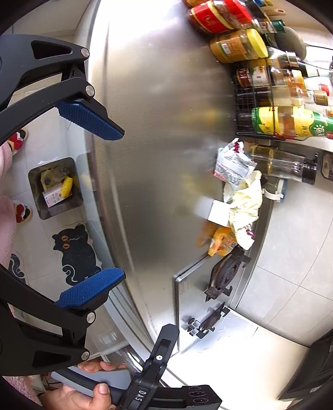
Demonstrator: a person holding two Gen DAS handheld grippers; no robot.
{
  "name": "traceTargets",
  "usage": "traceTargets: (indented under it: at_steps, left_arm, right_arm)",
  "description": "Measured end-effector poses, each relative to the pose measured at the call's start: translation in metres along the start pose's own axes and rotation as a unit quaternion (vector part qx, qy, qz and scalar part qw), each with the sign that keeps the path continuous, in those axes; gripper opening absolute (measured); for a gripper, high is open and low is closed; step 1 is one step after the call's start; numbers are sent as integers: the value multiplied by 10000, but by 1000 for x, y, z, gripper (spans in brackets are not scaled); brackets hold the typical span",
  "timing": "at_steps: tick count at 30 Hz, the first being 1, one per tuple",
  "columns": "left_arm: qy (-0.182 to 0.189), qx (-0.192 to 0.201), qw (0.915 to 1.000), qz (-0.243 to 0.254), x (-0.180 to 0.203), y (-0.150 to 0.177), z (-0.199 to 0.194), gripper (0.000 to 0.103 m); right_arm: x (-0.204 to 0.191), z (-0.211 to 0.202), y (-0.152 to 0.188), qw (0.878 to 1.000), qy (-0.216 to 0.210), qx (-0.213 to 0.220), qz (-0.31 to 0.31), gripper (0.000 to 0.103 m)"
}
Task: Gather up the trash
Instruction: 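Raise both tools back over the counter, then grasp the chip bag with the left tool while the right tool grasps the crumpled yellow paper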
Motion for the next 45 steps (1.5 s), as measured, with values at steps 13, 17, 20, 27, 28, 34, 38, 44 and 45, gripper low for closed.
traceTargets:
  at_steps: [13,17,20,27,28,34,38,44,45]
  left_arm:
    - [-313,492,9967,566,-45,-93,30,92]
    - [-269,464,9966,630,-61,-116,51,85]
    - [-256,473,9960,713,-70,-130,64,81]
    - [-124,377,9946,957,-80,-150,90,66]
    - [-108,339,9947,962,-81,-151,94,65]
    - [34,193,9936,1116,-77,-152,111,40]
    - [74,134,9937,1109,-75,-150,116,31]
    - [57,104,9940,1083,-70,-145,110,3]
    - [43,119,9939,1095,-68,-144,108,3]
  right_arm:
    - [-2,75,-83,9976,-197,-242,621,99]
    - [-7,96,-94,9971,-180,-333,662,85]
    - [-7,110,-98,9964,-143,-429,723,74]
    - [0,136,-100,9915,-192,-664,1106,64]
    - [0,139,-100,9909,-198,-687,1137,62]
    - [-2,150,-100,9897,-232,-799,1164,49]
    - [-8,151,-101,9908,-259,-791,1065,27]
    - [-20,142,-103,9955,-202,-657,659,19]
    - [-22,139,-103,9960,-210,-614,610,18]
Point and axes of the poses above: each gripper's, at about its wrist camera, not at the fingertips, and z roughly the way its jaws point, x to its right, y to its underside, the point moved 4 cm from there along z, roughly the way its jaws point, and after that the axes turned 8 degrees about y, right-handed, at the moved point
